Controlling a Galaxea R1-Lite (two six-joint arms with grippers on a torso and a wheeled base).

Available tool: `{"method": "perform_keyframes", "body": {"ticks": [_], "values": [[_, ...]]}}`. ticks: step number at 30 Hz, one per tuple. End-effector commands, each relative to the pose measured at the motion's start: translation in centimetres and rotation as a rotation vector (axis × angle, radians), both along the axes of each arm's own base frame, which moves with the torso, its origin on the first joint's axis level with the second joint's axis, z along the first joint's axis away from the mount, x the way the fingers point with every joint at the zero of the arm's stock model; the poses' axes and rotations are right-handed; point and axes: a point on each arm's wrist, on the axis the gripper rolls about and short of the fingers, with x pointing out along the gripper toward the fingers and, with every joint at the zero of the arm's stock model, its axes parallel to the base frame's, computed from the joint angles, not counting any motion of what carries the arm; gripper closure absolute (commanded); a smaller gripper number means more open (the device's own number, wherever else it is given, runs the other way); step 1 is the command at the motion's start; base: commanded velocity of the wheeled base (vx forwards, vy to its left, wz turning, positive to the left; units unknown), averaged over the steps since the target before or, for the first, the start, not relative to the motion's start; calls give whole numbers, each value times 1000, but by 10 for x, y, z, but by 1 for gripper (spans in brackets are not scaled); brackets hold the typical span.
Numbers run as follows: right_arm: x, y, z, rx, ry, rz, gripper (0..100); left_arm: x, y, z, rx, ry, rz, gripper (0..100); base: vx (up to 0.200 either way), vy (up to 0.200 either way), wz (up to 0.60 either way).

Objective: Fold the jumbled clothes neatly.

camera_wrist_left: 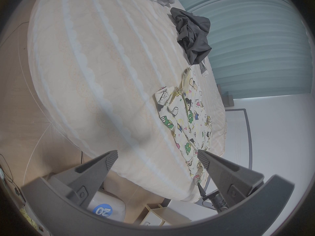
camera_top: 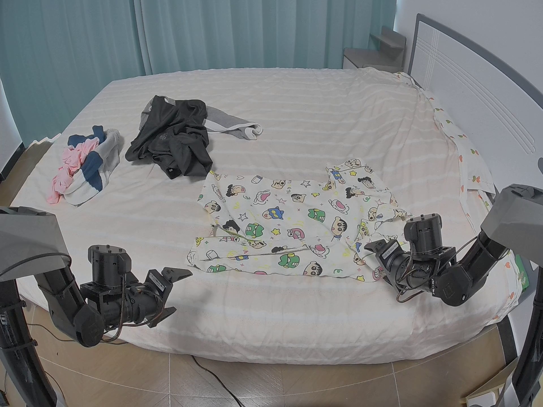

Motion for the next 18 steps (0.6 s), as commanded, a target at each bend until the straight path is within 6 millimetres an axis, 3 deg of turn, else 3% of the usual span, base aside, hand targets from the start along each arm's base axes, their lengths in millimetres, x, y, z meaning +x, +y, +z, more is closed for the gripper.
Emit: {"method": "perform_keyframes", "body": {"ticks": [1, 9, 18], "values": [[-2, -13, -2, -4, 15, -36, 0, 0, -4, -5, 20, 7, 0, 0, 0, 0, 0], [16, -52, 6, 22, -84, -147, 0, 0, -6, -9, 50, -23, -9, 0, 0, 0, 0], [23, -52, 0, 50, -87, -115, 0, 0, -6, -9, 50, -23, -9, 0, 0, 0, 0]]}}
